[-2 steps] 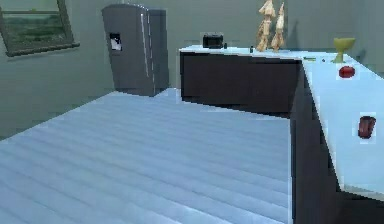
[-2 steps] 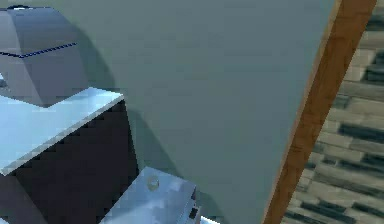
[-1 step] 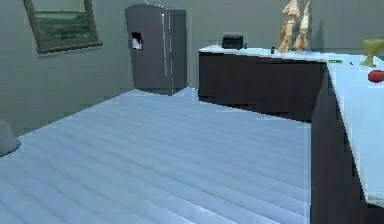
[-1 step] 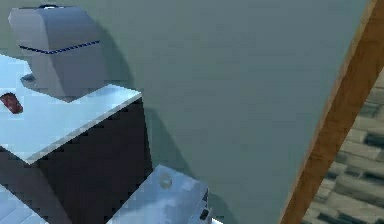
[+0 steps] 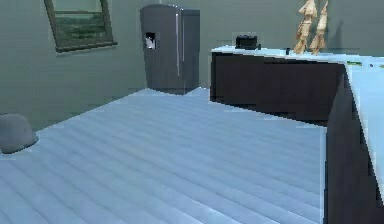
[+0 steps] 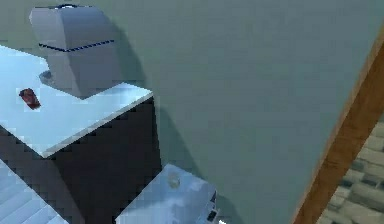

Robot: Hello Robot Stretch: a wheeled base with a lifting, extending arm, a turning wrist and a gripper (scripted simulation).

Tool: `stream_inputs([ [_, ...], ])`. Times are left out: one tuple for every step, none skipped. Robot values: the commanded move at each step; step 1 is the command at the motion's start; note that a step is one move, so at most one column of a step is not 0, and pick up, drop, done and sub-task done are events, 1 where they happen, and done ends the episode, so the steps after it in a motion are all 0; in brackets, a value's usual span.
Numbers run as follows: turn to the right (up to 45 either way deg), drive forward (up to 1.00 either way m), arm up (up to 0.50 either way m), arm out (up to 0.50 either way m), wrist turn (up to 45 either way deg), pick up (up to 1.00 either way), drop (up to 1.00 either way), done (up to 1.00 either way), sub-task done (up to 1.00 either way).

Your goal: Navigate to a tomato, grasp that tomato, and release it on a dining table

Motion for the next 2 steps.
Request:
stream_inputs([
  [0.0, 0.35, 0.00, 0.00, 0.0, 0.00, 0.00, 0.00, 0.00],
  [33.0, 0.00, 0.00, 0.00, 0.0, 0.00, 0.00, 0.00, 0.00],
])
